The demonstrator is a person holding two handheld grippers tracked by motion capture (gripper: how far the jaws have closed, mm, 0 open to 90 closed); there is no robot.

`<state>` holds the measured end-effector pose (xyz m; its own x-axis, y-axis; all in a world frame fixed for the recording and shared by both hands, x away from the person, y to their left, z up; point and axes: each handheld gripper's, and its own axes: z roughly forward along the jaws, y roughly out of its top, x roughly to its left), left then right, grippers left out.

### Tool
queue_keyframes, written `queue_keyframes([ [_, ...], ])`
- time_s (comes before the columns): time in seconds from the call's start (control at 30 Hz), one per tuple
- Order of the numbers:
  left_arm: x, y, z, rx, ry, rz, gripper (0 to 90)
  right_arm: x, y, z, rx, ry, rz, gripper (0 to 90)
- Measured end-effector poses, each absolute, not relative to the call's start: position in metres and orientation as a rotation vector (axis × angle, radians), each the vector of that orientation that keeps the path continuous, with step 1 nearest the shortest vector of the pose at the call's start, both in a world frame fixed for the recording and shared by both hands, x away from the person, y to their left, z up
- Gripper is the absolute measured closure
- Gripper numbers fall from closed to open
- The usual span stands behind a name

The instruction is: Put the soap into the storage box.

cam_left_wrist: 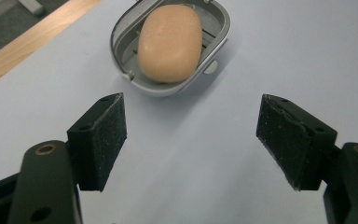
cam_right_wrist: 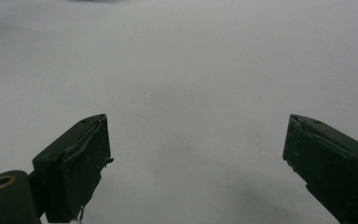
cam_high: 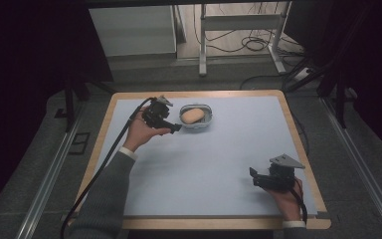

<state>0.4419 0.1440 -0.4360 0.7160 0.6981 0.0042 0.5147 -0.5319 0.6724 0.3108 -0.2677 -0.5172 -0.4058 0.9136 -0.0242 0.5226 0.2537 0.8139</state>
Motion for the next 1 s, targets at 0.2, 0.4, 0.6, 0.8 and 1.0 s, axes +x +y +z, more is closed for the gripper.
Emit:
queue_keyframes([
  [0.2, 0.415, 0.169, -0.449, 2.2, 0.95, 0.35, 23.8, 0.31, -0.267, -0.517, 1.298, 2.029, 1.025, 7.4],
  [0.4, 0.385, 0.192, -0.466, 2.153, 0.993, 0.382, 23.1, 0.31, -0.265, -0.517, 1.29, 2.038, 1.022, 7.4],
  [0.6, 0.357, 0.209, -0.483, 2.134, 1.02, 0.385, 22.6, 0.31, -0.263, -0.517, 1.282, 2.044, 1.022, 7.4],
  [0.8, 0.328, 0.224, -0.503, 2.072, 1.089, 0.369, 22.4, 0.31, -0.264, -0.516, 1.281, 2.042, 1.024, 7.4],
  [1.0, 0.316, 0.237, -0.518, 2.071, 1.151, 0.367, 22.0, 0.31, -0.264, -0.515, 1.281, 2.041, 1.022, 7.4],
])
